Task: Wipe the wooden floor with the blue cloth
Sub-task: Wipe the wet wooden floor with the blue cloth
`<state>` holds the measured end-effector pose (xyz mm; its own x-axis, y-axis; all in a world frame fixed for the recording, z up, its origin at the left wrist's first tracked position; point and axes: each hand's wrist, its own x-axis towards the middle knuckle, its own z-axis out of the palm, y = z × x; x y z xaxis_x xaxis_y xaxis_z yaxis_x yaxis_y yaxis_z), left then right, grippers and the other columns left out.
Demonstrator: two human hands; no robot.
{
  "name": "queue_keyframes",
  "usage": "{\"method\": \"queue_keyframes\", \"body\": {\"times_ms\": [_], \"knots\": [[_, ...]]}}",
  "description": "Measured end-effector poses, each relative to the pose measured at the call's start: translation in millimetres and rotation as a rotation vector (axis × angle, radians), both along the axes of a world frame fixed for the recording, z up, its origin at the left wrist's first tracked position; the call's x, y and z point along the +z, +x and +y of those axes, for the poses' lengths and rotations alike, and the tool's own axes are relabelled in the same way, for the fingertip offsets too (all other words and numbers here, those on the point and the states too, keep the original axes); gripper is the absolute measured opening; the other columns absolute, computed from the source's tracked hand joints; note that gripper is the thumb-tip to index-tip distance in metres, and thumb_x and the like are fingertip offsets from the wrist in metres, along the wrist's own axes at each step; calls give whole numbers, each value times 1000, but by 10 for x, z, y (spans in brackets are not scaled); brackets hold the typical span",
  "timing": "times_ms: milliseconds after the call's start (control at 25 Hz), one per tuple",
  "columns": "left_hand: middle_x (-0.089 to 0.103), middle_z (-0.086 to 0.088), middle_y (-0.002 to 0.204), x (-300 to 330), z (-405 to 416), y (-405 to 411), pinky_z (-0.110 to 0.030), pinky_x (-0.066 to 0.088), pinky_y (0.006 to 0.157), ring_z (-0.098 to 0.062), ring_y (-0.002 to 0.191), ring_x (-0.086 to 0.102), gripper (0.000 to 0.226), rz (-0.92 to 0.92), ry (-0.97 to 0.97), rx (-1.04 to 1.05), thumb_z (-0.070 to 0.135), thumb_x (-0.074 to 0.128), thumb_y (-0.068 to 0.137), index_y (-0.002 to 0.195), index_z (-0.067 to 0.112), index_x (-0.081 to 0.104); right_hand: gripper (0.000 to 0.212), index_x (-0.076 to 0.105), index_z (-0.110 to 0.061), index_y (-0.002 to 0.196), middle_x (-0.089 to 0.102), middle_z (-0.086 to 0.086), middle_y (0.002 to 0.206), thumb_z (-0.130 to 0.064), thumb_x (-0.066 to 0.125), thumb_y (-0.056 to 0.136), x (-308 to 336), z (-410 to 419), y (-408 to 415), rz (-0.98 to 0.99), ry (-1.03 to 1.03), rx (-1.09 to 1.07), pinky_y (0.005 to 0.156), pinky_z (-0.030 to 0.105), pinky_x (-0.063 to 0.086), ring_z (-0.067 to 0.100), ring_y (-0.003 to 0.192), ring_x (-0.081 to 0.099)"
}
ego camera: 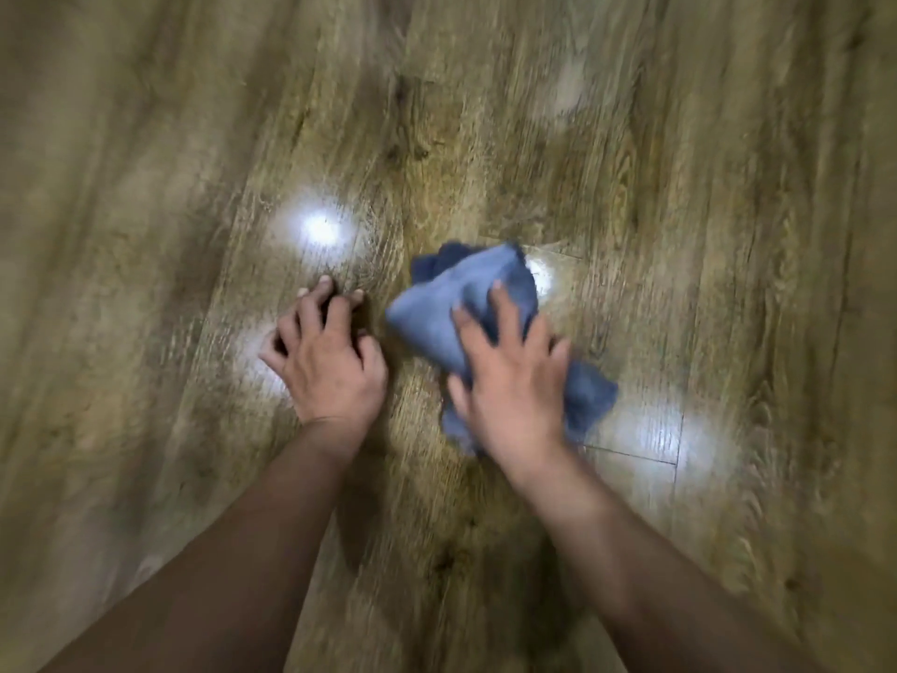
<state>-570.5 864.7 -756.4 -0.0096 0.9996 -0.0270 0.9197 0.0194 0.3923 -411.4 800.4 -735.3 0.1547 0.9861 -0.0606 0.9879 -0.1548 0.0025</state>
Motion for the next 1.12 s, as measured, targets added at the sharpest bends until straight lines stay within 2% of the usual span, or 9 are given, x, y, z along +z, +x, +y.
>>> {"method": "queue_keyframes", "body": {"times_ms": [80, 240, 440, 600, 680, 800, 920, 1040, 1120], "knots": [[57, -4, 134, 16, 115, -289, -46, 25, 101, -32, 123, 46, 43, -75, 4, -9, 31, 42, 79, 112, 19, 67, 84, 48, -29, 141, 36, 15, 153, -53, 75, 66, -7, -501, -164, 57, -38, 159, 79, 55, 42, 38, 96, 43], [49, -16, 139, -99, 381, -1205, -63, 22, 110, -36, 130, 44, 48, 231, 57, 379, 42, 40, 88, 126, 17, 54, 86, 53, -29, 137, 41, 11, 152, -53, 81, 60, -66, -936, 11, 61, -54, 353, 74, 51, 43, 34, 87, 44], [44, -2, 149, -314, 406, -1353, -65, 23, 105, -28, 140, 36, 44, 212, 91, 372, 45, 43, 89, 129, 28, 48, 75, 54, -26, 135, 41, 11, 150, -44, 76, 65, -106, -138, 79, 73, 41, 102, 79, 52, 39, 42, 96, 51], [45, -3, 149, -335, 406, -1357, -66, 24, 103, -28, 140, 37, 42, 203, 109, 373, 43, 46, 89, 128, 28, 48, 57, 52, -29, 127, 41, 9, 146, -44, 68, 74, -107, 1232, 38, 33, 93, -294, 91, 55, 38, 43, 113, 47], [45, -6, 150, -351, 417, -1345, -67, 24, 103, -31, 139, 37, 42, 207, 108, 359, 43, 45, 89, 128, 26, 45, 51, 55, -30, 121, 44, 10, 144, -46, 69, 74, -106, 1738, -206, -7, 113, -352, 93, 54, 37, 40, 116, 47], [43, -5, 151, -372, 410, -1365, -67, 23, 103, -31, 140, 35, 43, 198, 121, 351, 43, 45, 90, 130, 27, 45, 55, 56, -32, 123, 45, 8, 144, -47, 71, 72, -110, 1733, -777, -5, 112, -85, 88, 47, 34, 36, 110, 47], [43, -7, 151, -387, 393, -1390, -67, 26, 102, -32, 139, 36, 42, 194, 130, 351, 41, 48, 91, 129, 24, 46, 63, 56, -31, 127, 42, 9, 149, -45, 74, 69, -105, 931, -1195, 120, 50, 254, 80, 43, 32, 32, 99, 44], [42, -8, 151, -382, 409, -1386, -66, 25, 103, -32, 141, 35, 43, 173, 125, 348, 41, 48, 90, 129, 22, 48, 65, 55, -28, 131, 43, 9, 151, -43, 68, 70, -100, 58, -988, 133, -31, 476, 76, 44, 34, 30, 92, 42], [41, -7, 151, -360, 412, -1385, -66, 24, 104, -30, 143, 32, 43, 182, 116, 358, 42, 46, 91, 129, 23, 48, 72, 57, -29, 133, 46, 8, 150, -47, 75, 66, -67, -228, -462, 62, -54, 507, 77, 44, 40, 32, 91, 42]]}}
